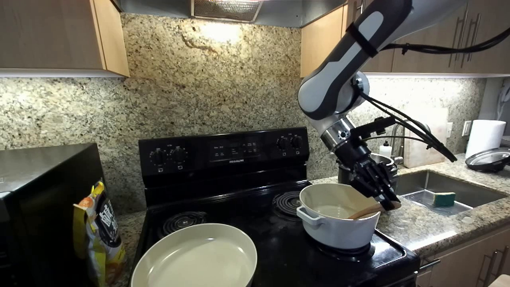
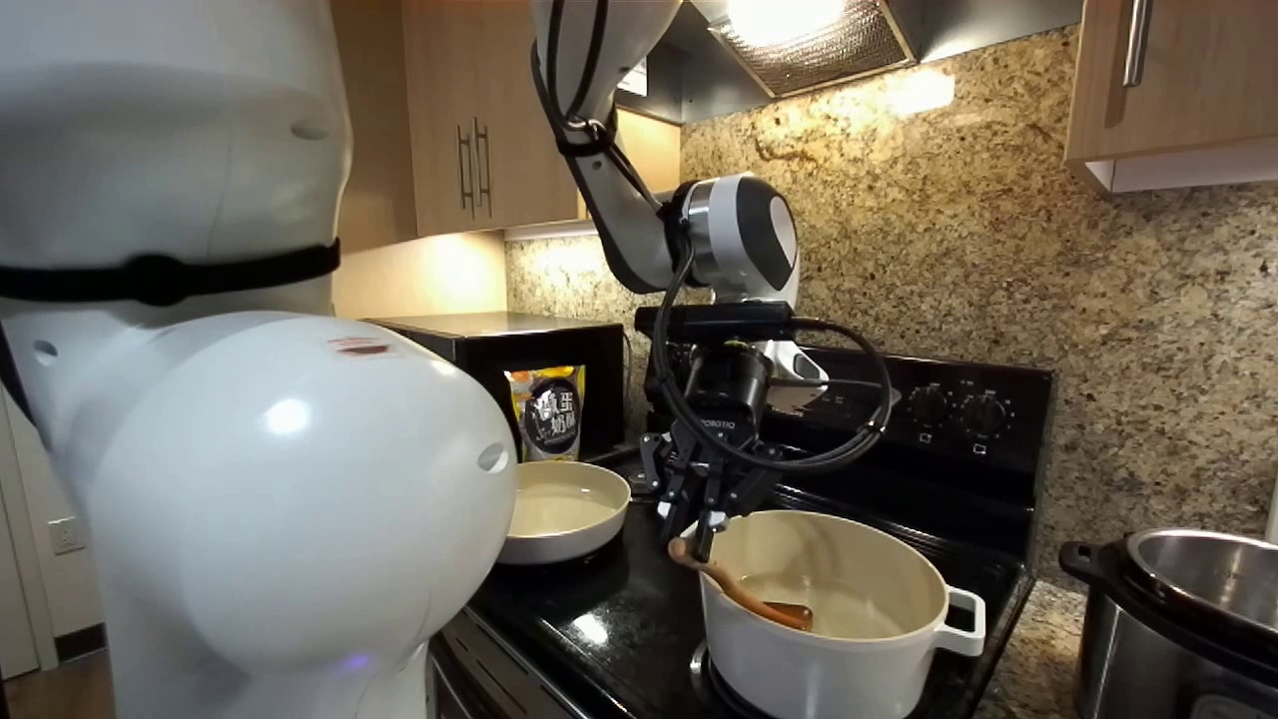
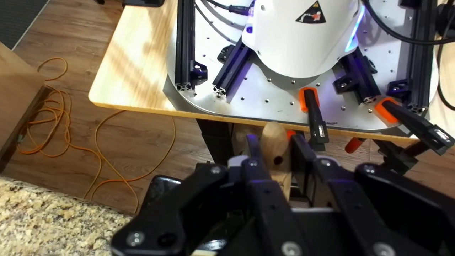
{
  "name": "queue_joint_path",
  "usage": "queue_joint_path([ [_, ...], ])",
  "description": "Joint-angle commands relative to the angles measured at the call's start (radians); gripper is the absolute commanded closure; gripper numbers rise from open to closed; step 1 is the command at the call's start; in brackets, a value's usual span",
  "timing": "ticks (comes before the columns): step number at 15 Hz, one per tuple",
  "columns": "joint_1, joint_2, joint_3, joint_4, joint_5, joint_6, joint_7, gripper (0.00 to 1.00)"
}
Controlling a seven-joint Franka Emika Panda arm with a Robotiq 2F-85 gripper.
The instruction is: Use the cooking stick to stir the pot
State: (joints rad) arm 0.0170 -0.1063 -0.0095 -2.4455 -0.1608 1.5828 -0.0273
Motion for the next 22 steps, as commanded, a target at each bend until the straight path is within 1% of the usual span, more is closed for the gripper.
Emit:
queue_joint_path([
  [1,-0.008,0.022,-0.001,0.005,0.022,0.055,0.003,0.94],
  [9,-0.021,0.045,-0.02,-0.026,0.036,0.225,-0.003,0.94],
  [14,-0.032,0.053,-0.034,-0.041,0.061,0.23,-0.015,0.94],
  [21,-0.041,0.076,-0.042,-0.032,0.086,0.221,-0.026,0.94],
  [22,-0.042,0.077,-0.043,-0.031,0.088,0.221,-0.024,0.88],
])
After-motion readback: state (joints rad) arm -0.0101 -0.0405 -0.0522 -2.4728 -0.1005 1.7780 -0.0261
